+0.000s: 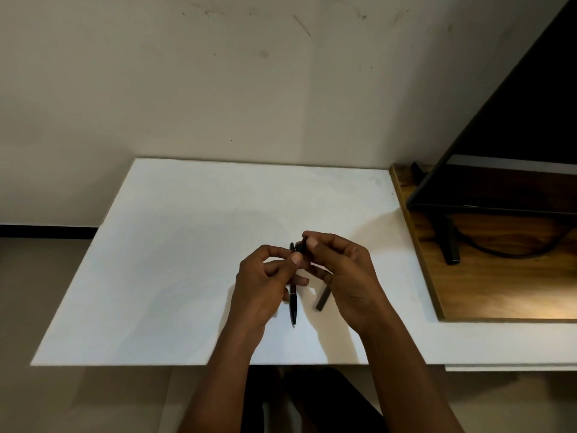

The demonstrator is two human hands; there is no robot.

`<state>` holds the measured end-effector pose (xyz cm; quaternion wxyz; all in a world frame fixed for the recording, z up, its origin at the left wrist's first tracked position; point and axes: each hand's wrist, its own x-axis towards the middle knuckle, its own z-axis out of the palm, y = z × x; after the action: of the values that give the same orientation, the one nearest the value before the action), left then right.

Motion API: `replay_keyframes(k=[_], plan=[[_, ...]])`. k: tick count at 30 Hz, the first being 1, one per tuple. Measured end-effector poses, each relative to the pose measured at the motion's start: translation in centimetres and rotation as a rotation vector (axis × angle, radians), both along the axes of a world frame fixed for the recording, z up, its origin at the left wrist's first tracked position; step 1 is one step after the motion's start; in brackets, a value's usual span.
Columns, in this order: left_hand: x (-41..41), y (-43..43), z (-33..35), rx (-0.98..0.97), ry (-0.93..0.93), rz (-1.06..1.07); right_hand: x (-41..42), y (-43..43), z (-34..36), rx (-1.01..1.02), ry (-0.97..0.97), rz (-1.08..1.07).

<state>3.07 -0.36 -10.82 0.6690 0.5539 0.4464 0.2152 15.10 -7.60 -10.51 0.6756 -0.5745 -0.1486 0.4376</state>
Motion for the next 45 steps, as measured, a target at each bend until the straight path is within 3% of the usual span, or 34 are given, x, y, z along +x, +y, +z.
replay_keyframes(k=[2, 5, 8, 13, 21, 29, 45], plan=[[0.1, -0.1, 0.1, -0.027, -0.024, -0.012, -0.2, 0.2, 0.2, -0.023, 0.101, 0.024], [0.2, -0.1, 0.4, -0.072, -0.073, -0.022, -0.6, 0.2, 0.1, -0.066, 0.040, 0.096], [-0.1, 0.1, 0.4, -0.091, -0.086, -0.030, -0.1, 0.3, 0.2, 0.000, 0.032, -0.028], [-0.6, 0.4, -0.2, -0.098, -0.020, -0.090, 2.0, -0.2, 0.7, 0.256, 0.416, -0.339], [-0.9, 0.1, 0.1, -0.182, -0.001, -0.326, 3.3, -1.5, -0.1, 0.454, 0.737, -0.355], [-1.3, 0.3, 0.6, -0.156, 0.052, -0.438, 3.3, -1.7, 0.3, 0.488, 0.750, -0.427], [-1.1, 0.4, 0.8, -0.172, -0.029, -0.398, 3.2, -1.6, 0.8, 0.552, 0.776, -0.443]])
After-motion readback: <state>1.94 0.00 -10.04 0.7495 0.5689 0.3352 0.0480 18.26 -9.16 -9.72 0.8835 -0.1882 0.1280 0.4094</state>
